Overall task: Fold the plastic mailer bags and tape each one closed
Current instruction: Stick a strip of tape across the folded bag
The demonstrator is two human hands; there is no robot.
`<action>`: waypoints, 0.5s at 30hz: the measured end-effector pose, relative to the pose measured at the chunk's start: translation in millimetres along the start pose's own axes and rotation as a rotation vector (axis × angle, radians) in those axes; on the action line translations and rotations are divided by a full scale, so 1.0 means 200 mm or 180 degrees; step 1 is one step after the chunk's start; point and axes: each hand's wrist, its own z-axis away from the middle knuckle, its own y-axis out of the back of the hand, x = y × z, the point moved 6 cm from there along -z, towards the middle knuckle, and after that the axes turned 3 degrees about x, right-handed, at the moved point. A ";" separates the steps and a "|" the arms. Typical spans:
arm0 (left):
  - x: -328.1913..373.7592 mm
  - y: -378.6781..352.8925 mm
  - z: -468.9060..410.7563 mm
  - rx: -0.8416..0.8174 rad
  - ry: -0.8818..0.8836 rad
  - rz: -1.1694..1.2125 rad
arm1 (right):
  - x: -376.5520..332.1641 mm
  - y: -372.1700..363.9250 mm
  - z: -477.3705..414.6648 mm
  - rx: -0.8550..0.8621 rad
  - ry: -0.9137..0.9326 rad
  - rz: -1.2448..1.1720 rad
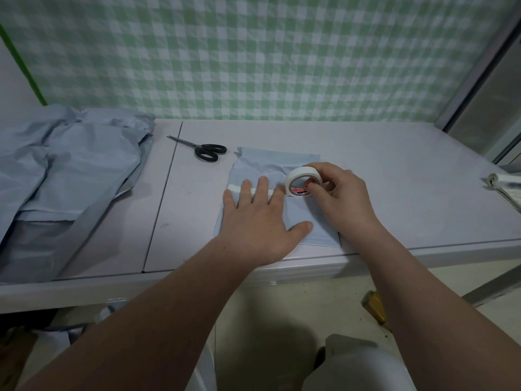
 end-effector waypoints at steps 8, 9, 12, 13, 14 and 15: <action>0.00 0.00 0.00 -0.0005 0.0011 -0.0006 | 0.02 0.05 0.02 0.0718 0.0072 0.0472; 0.00 0.00 0.00 0.0003 0.0008 -0.0006 | 0.03 0.06 0.02 0.0786 0.0072 0.0518; 0.00 0.00 0.00 0.0012 -0.0005 -0.0015 | 0.01 0.08 0.04 0.0969 0.0102 0.0600; 0.00 0.00 0.00 0.0008 -0.0008 -0.0015 | 0.01 0.08 0.04 0.1007 0.0126 0.0643; 0.00 0.00 0.00 0.0005 -0.0007 -0.0017 | 0.00 0.08 0.04 0.1034 0.0157 0.0690; 0.00 0.00 0.00 0.0003 -0.0003 -0.0019 | 0.00 0.08 0.04 0.1053 0.0184 0.0728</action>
